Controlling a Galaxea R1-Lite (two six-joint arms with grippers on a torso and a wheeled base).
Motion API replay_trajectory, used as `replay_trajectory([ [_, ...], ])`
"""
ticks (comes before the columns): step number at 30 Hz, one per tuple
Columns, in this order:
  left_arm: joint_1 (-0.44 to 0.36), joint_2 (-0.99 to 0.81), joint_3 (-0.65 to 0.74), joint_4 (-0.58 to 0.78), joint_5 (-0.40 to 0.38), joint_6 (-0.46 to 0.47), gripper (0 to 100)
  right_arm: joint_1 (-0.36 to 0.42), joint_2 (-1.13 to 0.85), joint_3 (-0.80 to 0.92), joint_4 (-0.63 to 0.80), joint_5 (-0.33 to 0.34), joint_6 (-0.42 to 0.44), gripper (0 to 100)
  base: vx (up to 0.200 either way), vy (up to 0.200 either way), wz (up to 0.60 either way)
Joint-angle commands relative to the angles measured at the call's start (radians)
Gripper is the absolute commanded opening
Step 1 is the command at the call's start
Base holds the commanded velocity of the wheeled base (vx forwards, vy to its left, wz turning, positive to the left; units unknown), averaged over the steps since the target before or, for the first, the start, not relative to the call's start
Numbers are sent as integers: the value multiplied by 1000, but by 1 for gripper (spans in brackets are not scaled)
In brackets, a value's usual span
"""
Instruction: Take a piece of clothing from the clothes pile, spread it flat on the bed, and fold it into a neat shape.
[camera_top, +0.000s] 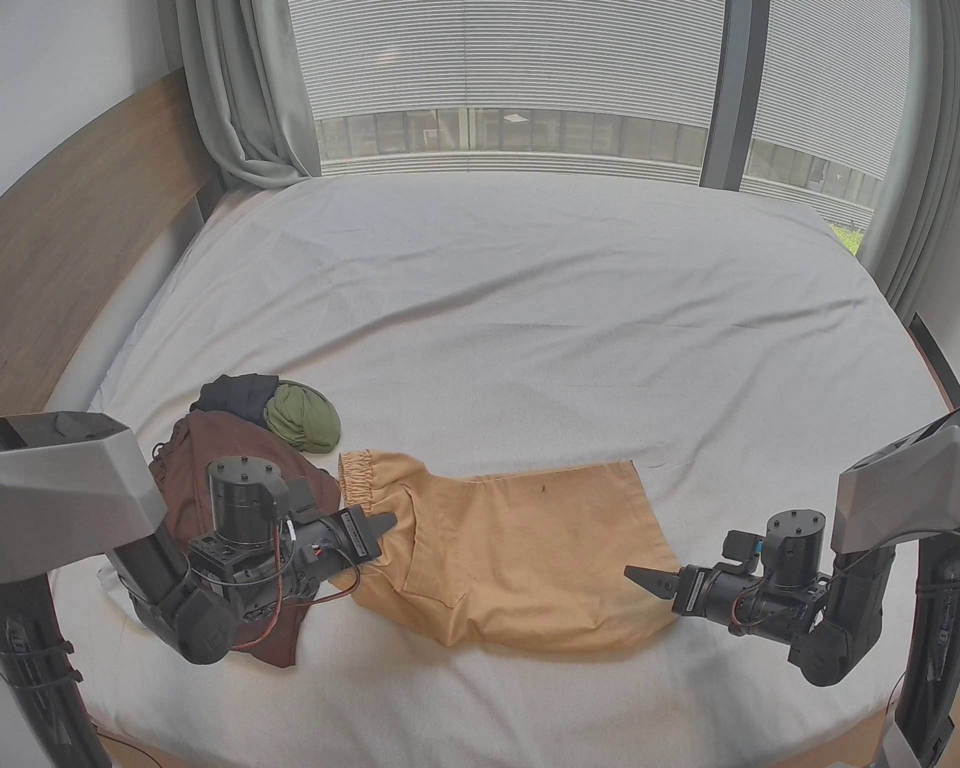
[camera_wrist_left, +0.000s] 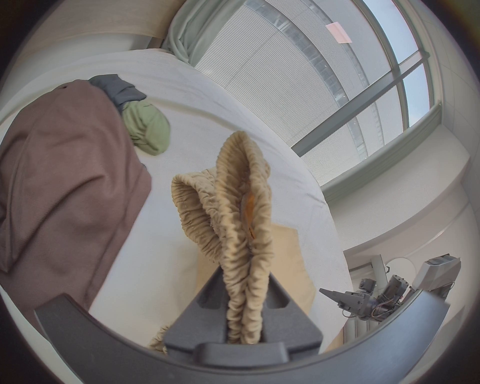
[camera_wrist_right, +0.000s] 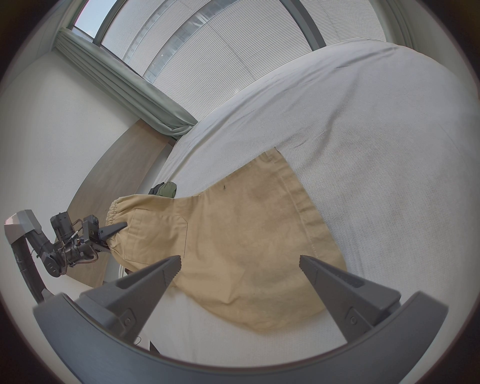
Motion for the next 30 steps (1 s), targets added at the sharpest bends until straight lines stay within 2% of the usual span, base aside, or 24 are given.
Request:
replay_trajectory([
  [1,-36,-20,-31,13,2,-1,0,-3,-9,-2,0,2,0,100,0,0,0],
  [11,-116,-9,-111,84,4,-27,0,-28,-17,-11,-2,0,0,100,0,0,0],
  [19,-187,22,-235,168,42,-70,0,-80,-66,-22,0,5,-3,100,0,0,0],
  [30,-240,83,-374,256,47,-71,0,-149,-72,-54,1,5,-3,100,0,0,0],
])
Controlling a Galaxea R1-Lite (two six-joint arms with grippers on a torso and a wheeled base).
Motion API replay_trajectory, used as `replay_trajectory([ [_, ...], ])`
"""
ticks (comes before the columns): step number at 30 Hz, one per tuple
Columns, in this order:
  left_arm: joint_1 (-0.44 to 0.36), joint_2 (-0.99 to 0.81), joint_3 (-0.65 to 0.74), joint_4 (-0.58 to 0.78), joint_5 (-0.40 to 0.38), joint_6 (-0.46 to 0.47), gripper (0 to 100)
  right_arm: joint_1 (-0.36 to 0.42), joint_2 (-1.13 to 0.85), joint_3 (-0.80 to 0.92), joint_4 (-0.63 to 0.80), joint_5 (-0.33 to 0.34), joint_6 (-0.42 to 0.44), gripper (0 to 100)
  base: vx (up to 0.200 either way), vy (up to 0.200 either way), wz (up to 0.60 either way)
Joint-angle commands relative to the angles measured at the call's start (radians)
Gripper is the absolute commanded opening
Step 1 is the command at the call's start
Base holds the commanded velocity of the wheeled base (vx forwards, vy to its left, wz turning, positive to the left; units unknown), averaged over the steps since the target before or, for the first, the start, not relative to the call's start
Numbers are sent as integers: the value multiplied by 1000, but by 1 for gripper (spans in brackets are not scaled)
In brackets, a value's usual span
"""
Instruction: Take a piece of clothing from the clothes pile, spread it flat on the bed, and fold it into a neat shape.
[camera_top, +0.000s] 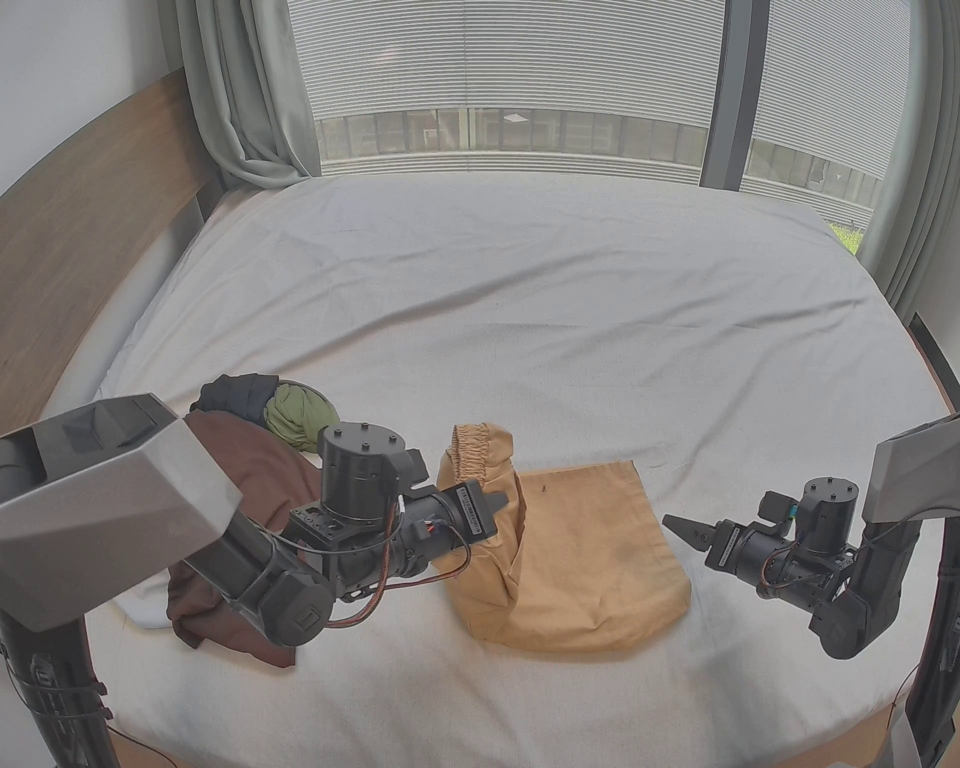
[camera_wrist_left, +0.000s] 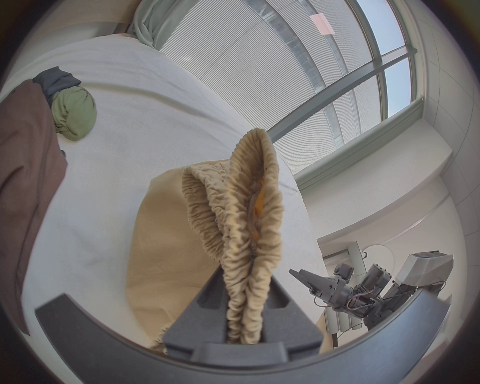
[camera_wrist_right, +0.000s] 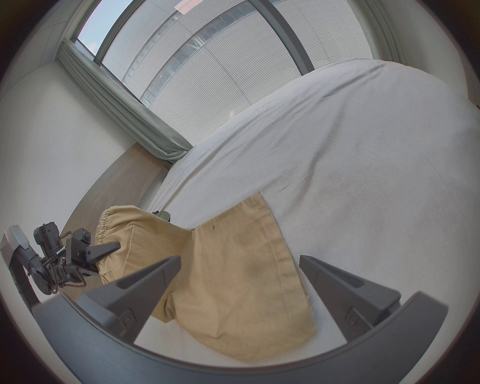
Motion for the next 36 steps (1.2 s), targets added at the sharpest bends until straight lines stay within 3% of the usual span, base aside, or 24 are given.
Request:
replay_trajectory([
  [1,-26,36,-56,35,1,-1,0,-31,-7,-12,0,1,0,100,0,0,0],
  [11,-74,88,-169,128,4,-12,0,-59,-7,-27,0,1,0,100,0,0,0],
  [18,-111,154,-238,147,50,-12,0,-73,-7,-38,0,1,0,100,0,0,0],
  [36,-149,212,-418,297,50,-12,0,-82,-5,-43,0,2,0,100,0,0,0],
])
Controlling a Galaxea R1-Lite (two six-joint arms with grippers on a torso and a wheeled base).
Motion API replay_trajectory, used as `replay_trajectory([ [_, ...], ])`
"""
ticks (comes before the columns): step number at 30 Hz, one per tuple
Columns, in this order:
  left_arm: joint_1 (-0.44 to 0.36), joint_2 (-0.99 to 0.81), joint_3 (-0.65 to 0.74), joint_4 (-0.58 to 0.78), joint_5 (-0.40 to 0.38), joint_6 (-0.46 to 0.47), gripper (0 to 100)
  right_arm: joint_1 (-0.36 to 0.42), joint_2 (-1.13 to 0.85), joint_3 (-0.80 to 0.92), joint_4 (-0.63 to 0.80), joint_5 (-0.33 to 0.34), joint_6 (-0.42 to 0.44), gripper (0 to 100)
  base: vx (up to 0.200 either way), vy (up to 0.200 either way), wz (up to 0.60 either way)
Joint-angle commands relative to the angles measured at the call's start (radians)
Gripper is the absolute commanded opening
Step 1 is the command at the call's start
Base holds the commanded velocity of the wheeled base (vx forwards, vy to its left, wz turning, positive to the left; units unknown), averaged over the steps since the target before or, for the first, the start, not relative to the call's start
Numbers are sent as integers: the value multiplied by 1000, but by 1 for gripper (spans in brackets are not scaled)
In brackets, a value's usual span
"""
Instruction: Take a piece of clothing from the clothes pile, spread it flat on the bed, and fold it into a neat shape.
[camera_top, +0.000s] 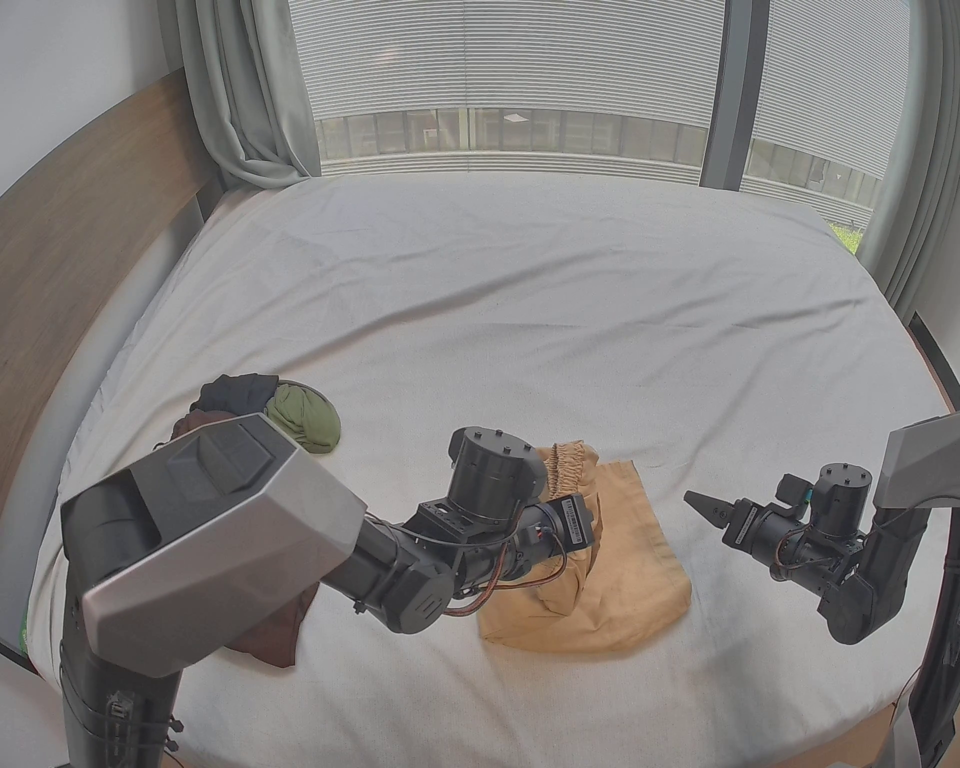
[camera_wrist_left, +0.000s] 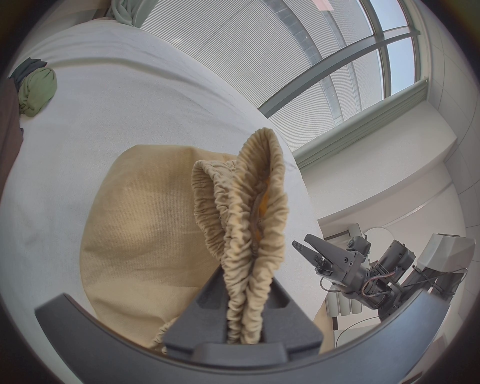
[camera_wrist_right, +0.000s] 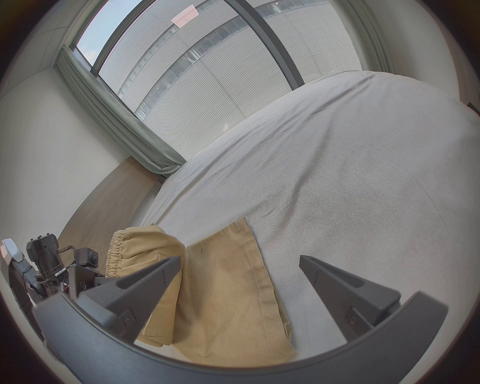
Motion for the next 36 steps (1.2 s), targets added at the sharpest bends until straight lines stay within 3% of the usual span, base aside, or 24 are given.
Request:
replay_trajectory([
  [1,-10,26,-41,10,0,-1,0,-5,1,-1,-1,2,0,100,0,0,0],
  [20,-38,61,-114,67,0,-8,0,-13,6,-8,-1,4,0,100,0,0,0],
  [21,-38,65,-119,67,0,-8,100,-13,4,-8,-1,7,0,100,0,0,0],
  [36,-42,61,-131,56,80,-8,100,-13,10,-3,-1,15,0,100,0,0,0],
])
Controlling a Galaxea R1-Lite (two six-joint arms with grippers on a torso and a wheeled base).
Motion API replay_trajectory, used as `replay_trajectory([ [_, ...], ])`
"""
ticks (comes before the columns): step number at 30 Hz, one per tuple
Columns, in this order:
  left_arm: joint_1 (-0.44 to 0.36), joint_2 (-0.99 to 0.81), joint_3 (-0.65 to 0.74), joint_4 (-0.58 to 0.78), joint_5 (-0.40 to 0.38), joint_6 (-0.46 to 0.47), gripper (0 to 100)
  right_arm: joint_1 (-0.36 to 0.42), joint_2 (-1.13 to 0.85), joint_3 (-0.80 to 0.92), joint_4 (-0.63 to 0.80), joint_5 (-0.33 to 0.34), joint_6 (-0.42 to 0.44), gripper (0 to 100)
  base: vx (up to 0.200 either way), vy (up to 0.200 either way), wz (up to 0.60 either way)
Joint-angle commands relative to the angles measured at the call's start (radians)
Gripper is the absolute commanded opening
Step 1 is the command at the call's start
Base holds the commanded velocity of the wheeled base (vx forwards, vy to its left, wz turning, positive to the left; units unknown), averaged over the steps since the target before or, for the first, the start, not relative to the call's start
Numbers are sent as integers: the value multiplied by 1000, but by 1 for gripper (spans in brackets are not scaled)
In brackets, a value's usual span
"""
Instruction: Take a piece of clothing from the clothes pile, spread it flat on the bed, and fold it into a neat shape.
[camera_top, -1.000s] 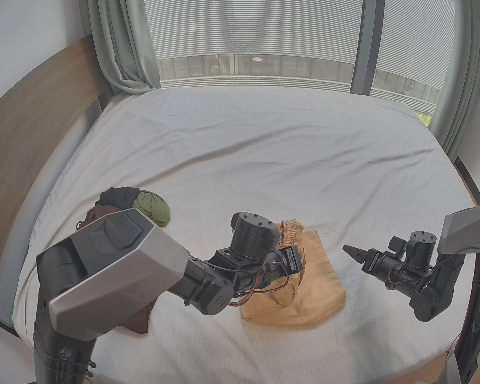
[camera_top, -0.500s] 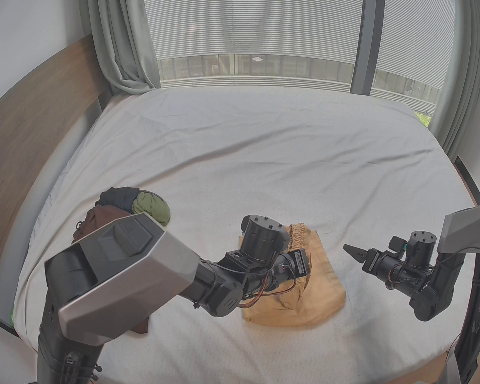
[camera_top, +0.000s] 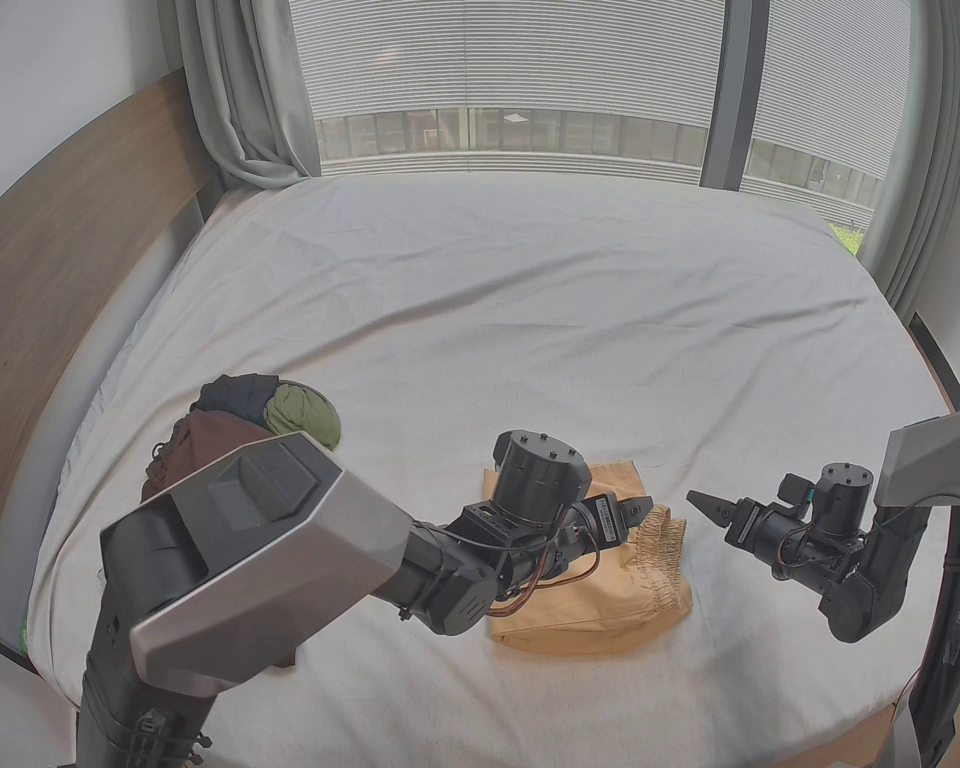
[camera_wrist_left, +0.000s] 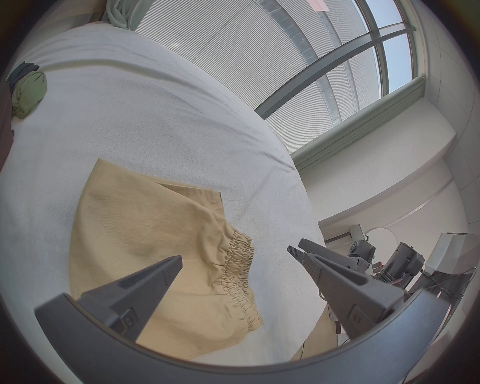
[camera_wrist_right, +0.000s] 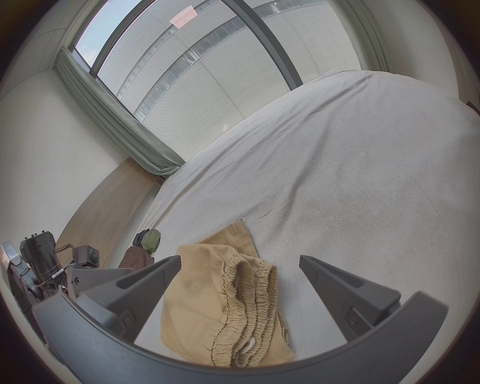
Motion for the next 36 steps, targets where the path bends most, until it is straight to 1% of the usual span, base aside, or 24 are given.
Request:
replay_trajectory([
  [1,12,-25,25,0,6,0,100,5,4,4,0,1,0,100,0,0,0],
  [6,33,-91,87,6,6,4,100,9,4,7,0,1,0,100,0,0,0],
  [7,39,-134,129,7,2,8,100,12,4,8,0,1,0,100,0,0,0],
  [10,58,-205,196,7,-2,11,100,13,3,13,0,1,0,100,0,0,0],
  [13,72,-237,232,4,-2,17,100,19,3,18,0,-1,0,100,0,0,0],
  [14,93,-277,285,0,-4,37,100,30,1,21,0,-1,0,100,0,0,0],
  [15,96,-283,295,-2,-4,41,100,30,1,21,0,-1,0,100,0,0,0],
  [17,128,-332,370,-7,-7,78,100,42,0,28,0,-3,0,100,0,0,0],
  [18,128,-332,370,-7,-7,78,100,42,0,28,0,-3,0,100,0,0,0],
  [20,173,-393,449,-16,-30,104,100,52,1,30,0,-6,2,100,0,0,0],
  [23,221,-443,534,-39,-63,138,100,56,3,30,0,-6,2,100,0,0,0],
  [24,222,-444,537,-42,-65,141,100,56,3,30,0,-6,2,100,0,0,0],
  [25,245,-461,574,-56,-77,161,100,56,4,30,0,-4,2,100,0,0,0],
  [26,245,-461,574,-56,-77,161,100,56,4,30,0,-4,2,100,0,0,0],
  [27,296,-489,652,-102,-113,208,100,58,4,33,0,-4,2,100,0,0,0],
  [30,351,-513,746,-171,-159,258,100,61,6,38,0,-4,2,100,0,0,0],
  [32,405,-538,830,-249,-205,301,100,68,12,39,0,-4,3,100,0,0,0],
  [33,425,-542,856,-275,-218,311,100,68,14,41,0,-4,3,100,0,0,0],
  [34,428,-544,864,-281,-221,313,100,70,14,42,0,-4,2,100,0,0,0],
  [36,507,-544,953,-396,-271,337,100,71,18,44,0,-4,2,100,0,0,0],
])
